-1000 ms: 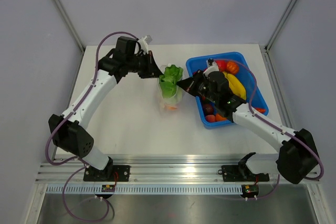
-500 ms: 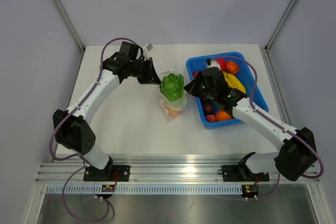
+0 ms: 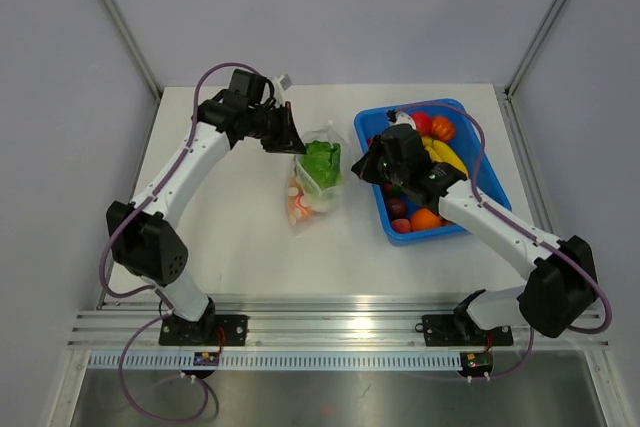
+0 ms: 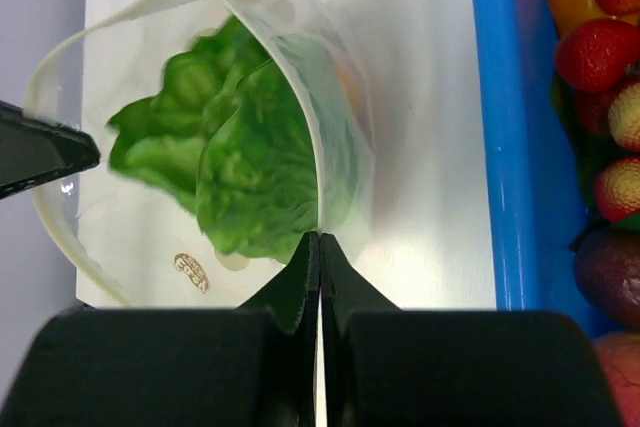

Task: Place the food in the zip-top bag and seal the zipper
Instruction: Adjust the zipper food storage bag at the center of the board.

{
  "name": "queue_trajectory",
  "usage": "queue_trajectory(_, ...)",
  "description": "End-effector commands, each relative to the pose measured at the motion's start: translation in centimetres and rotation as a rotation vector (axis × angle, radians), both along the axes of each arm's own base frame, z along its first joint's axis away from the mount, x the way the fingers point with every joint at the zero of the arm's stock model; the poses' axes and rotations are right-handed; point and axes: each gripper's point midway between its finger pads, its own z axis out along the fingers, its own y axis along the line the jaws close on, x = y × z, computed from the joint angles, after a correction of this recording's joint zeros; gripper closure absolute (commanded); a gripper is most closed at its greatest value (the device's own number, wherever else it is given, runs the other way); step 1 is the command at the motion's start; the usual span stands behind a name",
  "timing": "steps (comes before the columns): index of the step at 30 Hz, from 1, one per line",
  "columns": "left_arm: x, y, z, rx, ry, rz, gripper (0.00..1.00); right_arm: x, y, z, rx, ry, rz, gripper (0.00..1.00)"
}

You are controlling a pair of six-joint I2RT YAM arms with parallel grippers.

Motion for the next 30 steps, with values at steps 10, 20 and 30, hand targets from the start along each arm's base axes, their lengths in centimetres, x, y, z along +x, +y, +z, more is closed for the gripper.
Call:
queue_trajectory(10, 0.8, 0.6, 7.0, -0.051, -0.188, 0.021, 1.00, -0.4, 0.9, 5.4, 0.088, -0.118, 0.048, 1.00)
queue_trajectory(20, 1.5, 0.8, 4.0, 0.042, -0.107, 0.023, 1.00, -0.2, 1.4, 8.0, 0.100, -0.154, 0.064, 1.00)
queue_trajectory(30, 0.9, 1.3, 5.5, 0.036, -0.150, 0.047, 1.00, -0.7, 2.1, 6.3, 0.118, -0.116, 0.076, 1.00)
